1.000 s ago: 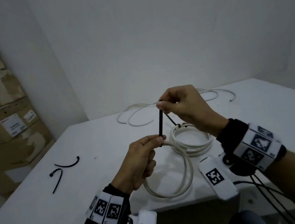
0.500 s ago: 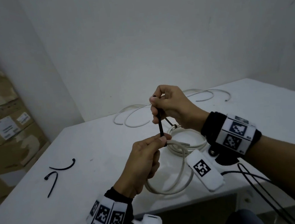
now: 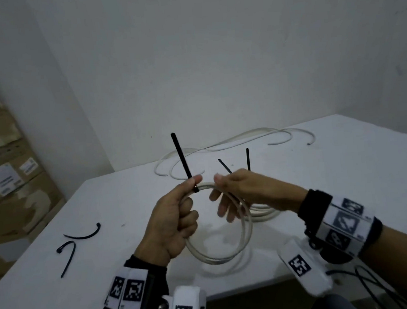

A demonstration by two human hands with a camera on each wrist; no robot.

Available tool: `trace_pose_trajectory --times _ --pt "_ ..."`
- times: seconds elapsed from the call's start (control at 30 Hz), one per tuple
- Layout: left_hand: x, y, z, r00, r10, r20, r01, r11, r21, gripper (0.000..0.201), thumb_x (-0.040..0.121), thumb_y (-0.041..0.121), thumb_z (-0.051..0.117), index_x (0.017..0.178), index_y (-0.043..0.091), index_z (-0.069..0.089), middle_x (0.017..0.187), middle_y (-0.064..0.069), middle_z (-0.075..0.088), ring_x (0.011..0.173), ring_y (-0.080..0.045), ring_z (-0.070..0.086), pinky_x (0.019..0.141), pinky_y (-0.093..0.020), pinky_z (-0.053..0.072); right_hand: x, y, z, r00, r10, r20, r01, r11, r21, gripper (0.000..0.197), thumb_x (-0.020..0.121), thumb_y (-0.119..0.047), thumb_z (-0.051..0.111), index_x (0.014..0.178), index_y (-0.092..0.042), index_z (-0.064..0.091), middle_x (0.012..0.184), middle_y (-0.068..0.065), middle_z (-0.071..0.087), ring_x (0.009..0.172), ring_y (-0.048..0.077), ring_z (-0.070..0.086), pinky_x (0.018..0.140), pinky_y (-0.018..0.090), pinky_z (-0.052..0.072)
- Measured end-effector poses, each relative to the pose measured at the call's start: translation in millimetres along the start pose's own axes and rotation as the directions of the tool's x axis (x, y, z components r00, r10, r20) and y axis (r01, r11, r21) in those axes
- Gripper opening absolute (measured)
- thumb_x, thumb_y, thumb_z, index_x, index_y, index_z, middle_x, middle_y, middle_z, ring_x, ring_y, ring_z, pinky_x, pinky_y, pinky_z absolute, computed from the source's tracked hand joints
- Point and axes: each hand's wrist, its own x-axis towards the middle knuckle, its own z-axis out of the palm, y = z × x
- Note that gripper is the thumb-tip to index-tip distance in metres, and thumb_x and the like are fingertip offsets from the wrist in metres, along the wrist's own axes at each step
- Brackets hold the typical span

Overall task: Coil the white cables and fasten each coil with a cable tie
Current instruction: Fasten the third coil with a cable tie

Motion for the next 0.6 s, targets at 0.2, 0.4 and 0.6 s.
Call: trace_pose_trajectory --times 0.2,0.4,0.6 --pt "0.1 -4.0 3.5 0.999 0.026 -0.018 -0.026 0.999 -0.024 0.014 0.09 0.019 0.057 0.094 0.008 0.066 0.058 -0.003 0.049 0.047 -0.013 0.049 0.043 -0.022 0.048 -1.4 8.9 14.9 0.972 -0.008 -0.234 0.06 0.974 0.217 0.036 0.1 -0.036 0.036 0.087 -0.009 0.056 0.055 -0.002 0.041 0.04 0.008 0.037 0.039 0.022 0.038" --pt "-11.1 -20.1 -3.5 0.998 -0.022 0.055 0.018 0.998 0.068 0.025 0.092 0.015 0.054 0.11 -0.001 0.06 0.083 -0.017 0.065 0.072 -0.031 0.069 0.067 -0.042 0.06 1.2 7.5 6.1 0.934 0.103 -0.341 0.116 0.817 0.564 0.035 0.101 -0.035 0.038 0.095 -0.004 0.053 0.056 0.0 0.034 0.042 0.01 0.035 0.039 0.023 0.037" --pt "-9.2 -26.8 -1.5 0.996 0.058 -0.068 -0.059 0.998 -0.019 0.033 0.103 0.028 0.036 0.088 0.004 0.052 0.057 -0.006 0.042 0.05 -0.02 0.049 0.048 -0.033 0.052 -6.2 20.7 7.0 0.919 0.09 -0.383 -0.018 0.982 0.188 0.023 0.101 -0.025 0.041 0.101 -0.009 0.057 0.064 0.006 0.056 0.048 0.016 0.054 0.041 0.028 0.049"
